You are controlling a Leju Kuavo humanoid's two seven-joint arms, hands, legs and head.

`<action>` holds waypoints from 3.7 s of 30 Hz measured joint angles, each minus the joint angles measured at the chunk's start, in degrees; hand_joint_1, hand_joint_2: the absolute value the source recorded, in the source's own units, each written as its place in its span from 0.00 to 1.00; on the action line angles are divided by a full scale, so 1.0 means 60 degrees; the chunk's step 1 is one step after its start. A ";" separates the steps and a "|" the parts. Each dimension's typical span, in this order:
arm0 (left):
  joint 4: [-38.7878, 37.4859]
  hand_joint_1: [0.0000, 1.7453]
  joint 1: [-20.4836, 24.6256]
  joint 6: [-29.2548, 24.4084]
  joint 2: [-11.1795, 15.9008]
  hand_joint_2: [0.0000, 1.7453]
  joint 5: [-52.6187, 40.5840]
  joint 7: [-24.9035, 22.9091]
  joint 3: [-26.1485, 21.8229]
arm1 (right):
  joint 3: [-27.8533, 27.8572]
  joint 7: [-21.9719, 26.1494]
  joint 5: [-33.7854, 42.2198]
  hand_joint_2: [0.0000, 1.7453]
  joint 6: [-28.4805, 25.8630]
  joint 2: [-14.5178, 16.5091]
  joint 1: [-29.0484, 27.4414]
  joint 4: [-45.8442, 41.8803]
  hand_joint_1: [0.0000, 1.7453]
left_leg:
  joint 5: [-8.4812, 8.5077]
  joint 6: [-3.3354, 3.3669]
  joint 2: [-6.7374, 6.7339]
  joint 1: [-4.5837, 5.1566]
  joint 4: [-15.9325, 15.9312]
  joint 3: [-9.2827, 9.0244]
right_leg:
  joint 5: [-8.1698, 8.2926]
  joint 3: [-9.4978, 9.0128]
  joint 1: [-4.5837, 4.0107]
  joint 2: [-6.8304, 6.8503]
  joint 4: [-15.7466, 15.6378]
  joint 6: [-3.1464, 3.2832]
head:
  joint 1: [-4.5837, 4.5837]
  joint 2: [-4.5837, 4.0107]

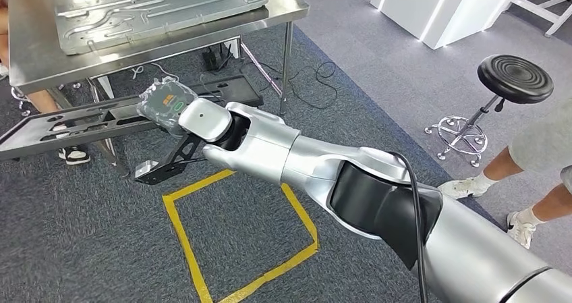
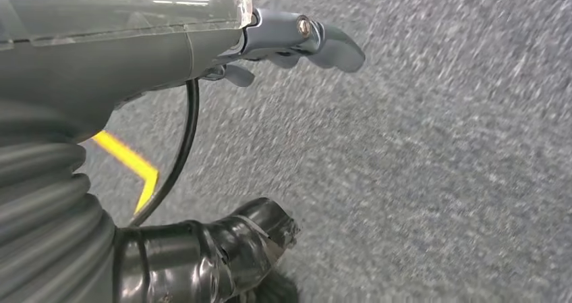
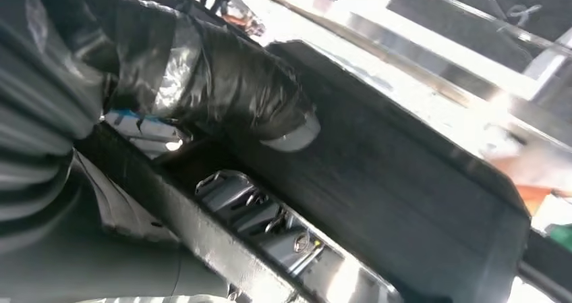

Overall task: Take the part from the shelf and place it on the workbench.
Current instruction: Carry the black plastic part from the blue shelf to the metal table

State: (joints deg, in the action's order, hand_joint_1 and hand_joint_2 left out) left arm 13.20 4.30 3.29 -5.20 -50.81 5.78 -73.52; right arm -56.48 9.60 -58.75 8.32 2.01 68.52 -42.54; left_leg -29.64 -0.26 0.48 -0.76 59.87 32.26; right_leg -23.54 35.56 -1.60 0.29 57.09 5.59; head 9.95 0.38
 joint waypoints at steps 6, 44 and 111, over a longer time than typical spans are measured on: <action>0.0000 0.00 -0.0020 0.0005 0.0107 1.00 -0.0017 0.0003 -0.0023 | -0.0008 0.0002 0.0000 1.00 0.0005 0.0073 -0.0068 0.0089 1.00 | -0.0198 -0.0373 -0.0034 -0.0167 0.1993 0.1431 | -0.0369 -0.0490 0.0155 0.0015 -0.0083 -0.0389 | -0.0001 -0.0001; -0.0011 0.00 -0.0022 0.0026 0.0301 1.00 -0.0138 -0.0071 -0.0104 | -0.0054 -0.0109 -0.0015 1.00 0.0026 0.0415 -0.0145 0.0234 1.00 | 0.0792 -0.0163 -0.0022 -0.0119 0.0078 0.0799 | -0.0953 -0.0576 0.0121 -0.0042 0.0428 -0.0647 | -0.0014 0.0000; -0.0011 0.00 -0.0035 0.0075 0.0383 1.00 -0.0278 -0.0157 -0.0110 | -0.0097 -0.0084 -0.0004 1.00 0.0138 0.0930 0.0262 0.0976 1.00 | 0.0820 0.0184 -0.0093 -0.0160 -0.0329 0.0369 | -0.1694 0.0296 0.0171 -0.0101 0.2175 -0.0934 | -0.0011 0.0000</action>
State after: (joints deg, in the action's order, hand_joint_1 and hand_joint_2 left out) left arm 13.14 4.09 3.74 -2.90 -52.48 4.84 -74.18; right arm -57.07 9.09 -58.77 9.15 7.59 70.09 -36.68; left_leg -24.72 0.84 -0.07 -1.72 57.89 34.48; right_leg -33.70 37.34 -0.58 -0.32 70.14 -0.02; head 9.89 0.38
